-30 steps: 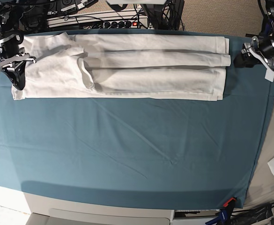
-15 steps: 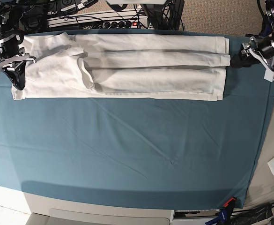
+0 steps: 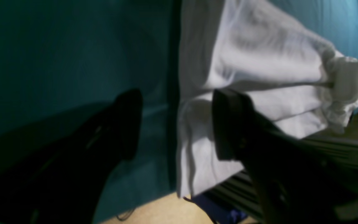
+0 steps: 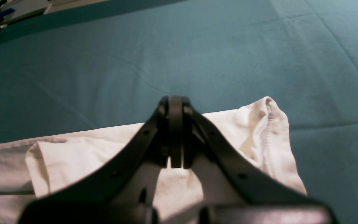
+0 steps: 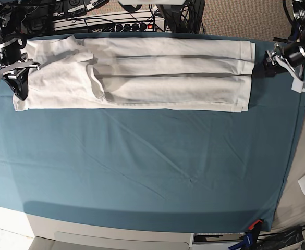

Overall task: Fold the T-shirt properly
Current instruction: 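Grasp the hem end of the strip with the left gripper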

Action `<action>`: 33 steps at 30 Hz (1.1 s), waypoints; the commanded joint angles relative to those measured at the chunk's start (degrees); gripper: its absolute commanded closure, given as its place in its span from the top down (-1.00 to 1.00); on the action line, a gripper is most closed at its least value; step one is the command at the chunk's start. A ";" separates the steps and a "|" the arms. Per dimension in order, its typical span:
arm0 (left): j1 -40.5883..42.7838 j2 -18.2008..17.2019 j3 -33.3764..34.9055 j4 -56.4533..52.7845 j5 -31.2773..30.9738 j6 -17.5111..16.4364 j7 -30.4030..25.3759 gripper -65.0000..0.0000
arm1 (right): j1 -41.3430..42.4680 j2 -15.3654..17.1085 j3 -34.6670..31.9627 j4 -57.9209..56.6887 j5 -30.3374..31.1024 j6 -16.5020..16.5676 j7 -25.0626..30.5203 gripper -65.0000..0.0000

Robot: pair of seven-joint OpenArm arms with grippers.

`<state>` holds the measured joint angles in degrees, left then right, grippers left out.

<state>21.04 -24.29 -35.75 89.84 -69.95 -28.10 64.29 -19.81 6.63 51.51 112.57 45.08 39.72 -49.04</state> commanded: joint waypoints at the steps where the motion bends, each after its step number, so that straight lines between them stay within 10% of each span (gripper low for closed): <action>1: -0.55 -1.09 -0.37 0.70 -1.64 -0.37 -0.66 0.12 | 0.13 0.79 0.17 1.05 1.36 0.28 1.64 -1.00; 33: -2.01 5.70 10.86 0.70 2.43 -0.24 -1.29 0.12 | 0.13 0.79 0.20 1.05 1.33 0.28 1.49 -1.00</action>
<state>18.72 -17.87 -24.80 90.11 -68.64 -28.56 61.49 -19.81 6.63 51.46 112.57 45.08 39.72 -49.08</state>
